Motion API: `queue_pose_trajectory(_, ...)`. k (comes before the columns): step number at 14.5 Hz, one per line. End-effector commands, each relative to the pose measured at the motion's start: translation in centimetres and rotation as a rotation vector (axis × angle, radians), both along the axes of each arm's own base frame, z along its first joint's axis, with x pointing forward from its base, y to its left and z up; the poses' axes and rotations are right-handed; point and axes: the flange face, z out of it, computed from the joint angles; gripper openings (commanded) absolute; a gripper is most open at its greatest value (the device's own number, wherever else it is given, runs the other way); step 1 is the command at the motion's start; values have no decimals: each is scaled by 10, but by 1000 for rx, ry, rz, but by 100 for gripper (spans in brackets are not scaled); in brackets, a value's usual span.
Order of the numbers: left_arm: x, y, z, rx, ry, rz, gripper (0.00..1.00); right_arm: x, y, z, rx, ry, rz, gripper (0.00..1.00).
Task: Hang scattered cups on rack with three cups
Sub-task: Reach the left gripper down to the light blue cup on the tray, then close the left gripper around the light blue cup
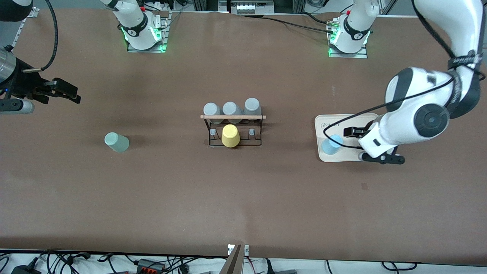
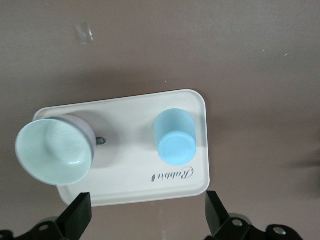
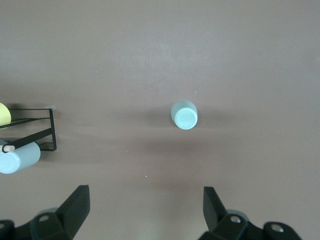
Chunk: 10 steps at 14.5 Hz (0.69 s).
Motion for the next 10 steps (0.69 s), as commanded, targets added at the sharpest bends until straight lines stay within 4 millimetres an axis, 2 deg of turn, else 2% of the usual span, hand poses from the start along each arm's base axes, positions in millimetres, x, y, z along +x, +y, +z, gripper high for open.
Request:
queue_pose_trajectory(1, -21, 1, -46, -12, -12, -9, 100, 0, -1, -6, -9, 7, 12, 100)
queue_pose_trajectory(2, -27, 1, -61, -15, -20, -6, 100, 0, -1, -6, -9, 7, 10, 100)
queue_pose_trajectory(4, -33, -1, -73, -19, -12, -1, 100, 0, -1, -6, -9, 7, 10, 100)
queue_pose_trajectory(6, -45, -20, -85, -34, -17, -17, 100, -1, -1, -5, -9, 6, 12, 100)
queue_pose_trajectory(8, -53, -20, -99, -36, -36, -13, 100, -1, -1, -5, -9, 9, 12, 100)
queue_pose_trajectory(10, -54, -18, -102, -37, -39, -10, 100, -1, -3, -5, -9, 9, 9, 100)
